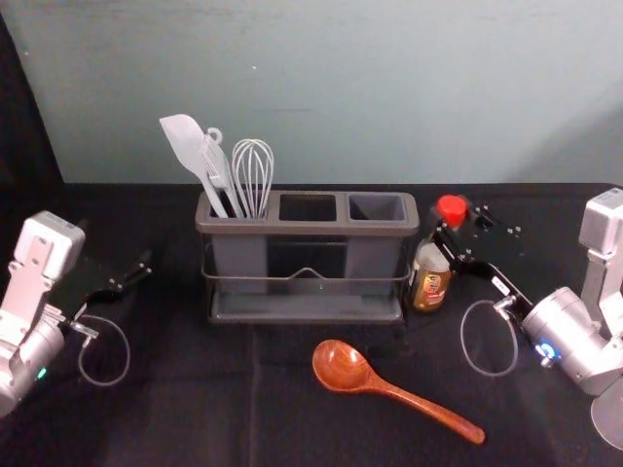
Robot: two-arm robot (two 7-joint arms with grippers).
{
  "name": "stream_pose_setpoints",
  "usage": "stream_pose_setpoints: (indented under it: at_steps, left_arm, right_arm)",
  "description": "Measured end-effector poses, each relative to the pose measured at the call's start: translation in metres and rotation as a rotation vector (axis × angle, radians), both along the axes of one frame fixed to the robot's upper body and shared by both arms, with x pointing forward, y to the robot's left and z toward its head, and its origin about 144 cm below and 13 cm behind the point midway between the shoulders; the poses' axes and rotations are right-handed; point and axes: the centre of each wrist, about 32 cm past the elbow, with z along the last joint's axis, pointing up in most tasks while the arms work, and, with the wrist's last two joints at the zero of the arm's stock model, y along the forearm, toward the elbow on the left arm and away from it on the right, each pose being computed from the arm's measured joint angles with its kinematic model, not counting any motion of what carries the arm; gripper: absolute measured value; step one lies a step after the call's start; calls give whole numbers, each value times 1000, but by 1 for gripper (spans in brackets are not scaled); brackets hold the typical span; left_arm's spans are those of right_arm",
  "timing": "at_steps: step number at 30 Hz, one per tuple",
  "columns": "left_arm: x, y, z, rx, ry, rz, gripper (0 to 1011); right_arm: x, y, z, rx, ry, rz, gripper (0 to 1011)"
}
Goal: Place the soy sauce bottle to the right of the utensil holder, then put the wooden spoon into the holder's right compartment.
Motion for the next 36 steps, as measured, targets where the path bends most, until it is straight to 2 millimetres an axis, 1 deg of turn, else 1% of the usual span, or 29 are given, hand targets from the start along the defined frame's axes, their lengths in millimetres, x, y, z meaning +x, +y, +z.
stream_pose_setpoints:
  at_steps: [1,2,5,6,8,9,11,12,13,15,16,17,18,20,21,27,33,36]
  left_arm:
    - [0,0,0,0,0,0,1011]
    - [0,0,0,0,0,0,1011]
    - [0,0,0,0,0,0,1011]
    - [0,0,0,0,0,0,1011]
    - [0,0,0,0,0,0,1012]
    - [0,0,0,0,0,0,1012]
    - [0,0,0,0,0,0,1011]
    - [0,0,0,0,0,0,1011]
    - [0,0,0,0,0,0,1012]
    - [0,0,0,0,0,0,1011]
    - [0,0,0,0,0,0,1011]
    - [0,0,0,0,0,0,1012]
    - [0,0,0,0,0,0,1011]
    - [0,0,0,0,0,0,1011]
    - [0,0,0,0,0,0,1011]
    - [0,0,0,0,0,0,1011]
    - [0,0,0,0,0,0,1011]
    - [0,0,0,0,0,0,1011]
  right_arm:
    - [0,0,0,1,0,-1,456]
    - [-1,0,0,1,0,-2,516]
    - [-2,0,2,1,-9,-3,575]
    - [-4,0,4,0,-19,-8,643]
    - [-8,-2,9,-1,-39,-18,683]
    - [-9,-2,11,-1,-46,-21,739]
    - [-12,-3,15,-2,-62,-27,772]
    - [-15,-3,17,-3,-71,-29,798]
    - [-19,-3,21,-7,-90,-34,852]
    - [-24,-3,26,-11,-109,-39,888]
    - [-30,-3,29,-18,-128,-43,935]
    - [-32,-2,31,-21,-138,-43,946]
    - [-38,-1,33,-27,-156,-41,982]
    - [-42,0,35,-32,-169,-37,1003]
    - [-47,2,37,-35,-179,-29,1000]
    - [-59,10,37,-45,-196,5,1000]
    - [-68,22,30,-63,-183,55,1000]
    - [-72,30,22,-77,-162,76,1000]
